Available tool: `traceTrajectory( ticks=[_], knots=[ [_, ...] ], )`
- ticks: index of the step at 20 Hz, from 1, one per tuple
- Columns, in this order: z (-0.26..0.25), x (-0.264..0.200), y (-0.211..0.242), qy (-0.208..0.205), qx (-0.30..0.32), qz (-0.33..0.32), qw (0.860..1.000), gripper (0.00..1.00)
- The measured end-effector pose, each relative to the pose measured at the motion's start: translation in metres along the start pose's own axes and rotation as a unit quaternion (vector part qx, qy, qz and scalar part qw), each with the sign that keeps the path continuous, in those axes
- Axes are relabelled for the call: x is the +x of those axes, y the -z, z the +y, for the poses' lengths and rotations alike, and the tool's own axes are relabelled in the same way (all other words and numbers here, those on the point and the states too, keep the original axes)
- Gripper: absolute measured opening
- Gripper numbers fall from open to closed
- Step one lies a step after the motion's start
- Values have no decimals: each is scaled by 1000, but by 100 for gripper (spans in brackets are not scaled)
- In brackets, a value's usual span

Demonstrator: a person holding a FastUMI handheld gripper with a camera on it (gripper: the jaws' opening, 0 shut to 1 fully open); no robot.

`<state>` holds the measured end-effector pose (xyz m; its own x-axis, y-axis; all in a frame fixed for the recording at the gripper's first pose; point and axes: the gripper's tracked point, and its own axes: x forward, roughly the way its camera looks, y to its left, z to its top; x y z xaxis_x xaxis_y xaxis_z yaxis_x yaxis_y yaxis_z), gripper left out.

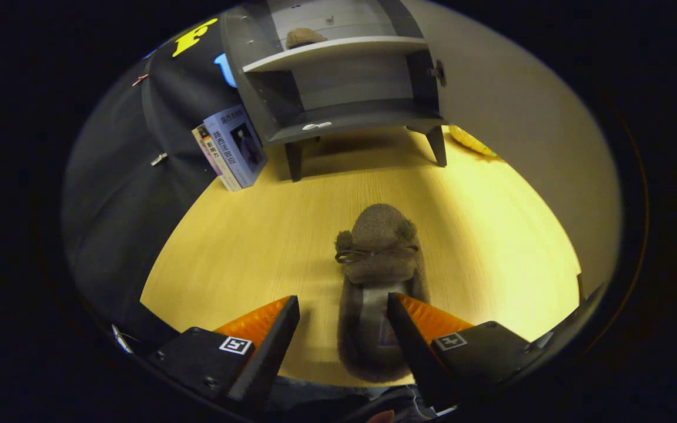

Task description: Open the shoe cabinet door, grab the shoes and put them into the shoe cabinet, then close the shoe cabinet door.

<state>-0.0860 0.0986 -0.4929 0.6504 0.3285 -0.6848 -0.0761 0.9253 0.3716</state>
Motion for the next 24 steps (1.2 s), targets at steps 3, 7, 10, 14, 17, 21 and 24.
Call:
traceTrajectory(
  ticks=[3,7,10,14,17,21,24],
  knots=[
    [-1,32,0,23,-12,-19,999,87],
    [-9,60,-16,70,-14,-56,996,64],
    [-21,64,-23,92,-22,-73,993,53],
    [-24,60,-37,89,-23,-87,992,9],
    [-20,39,-64,80,-35,-110,990,9],
    [-6,-4,-117,65,-43,-119,990,9],
    [2,-38,-163,64,-44,-116,990,8]
  ],
)
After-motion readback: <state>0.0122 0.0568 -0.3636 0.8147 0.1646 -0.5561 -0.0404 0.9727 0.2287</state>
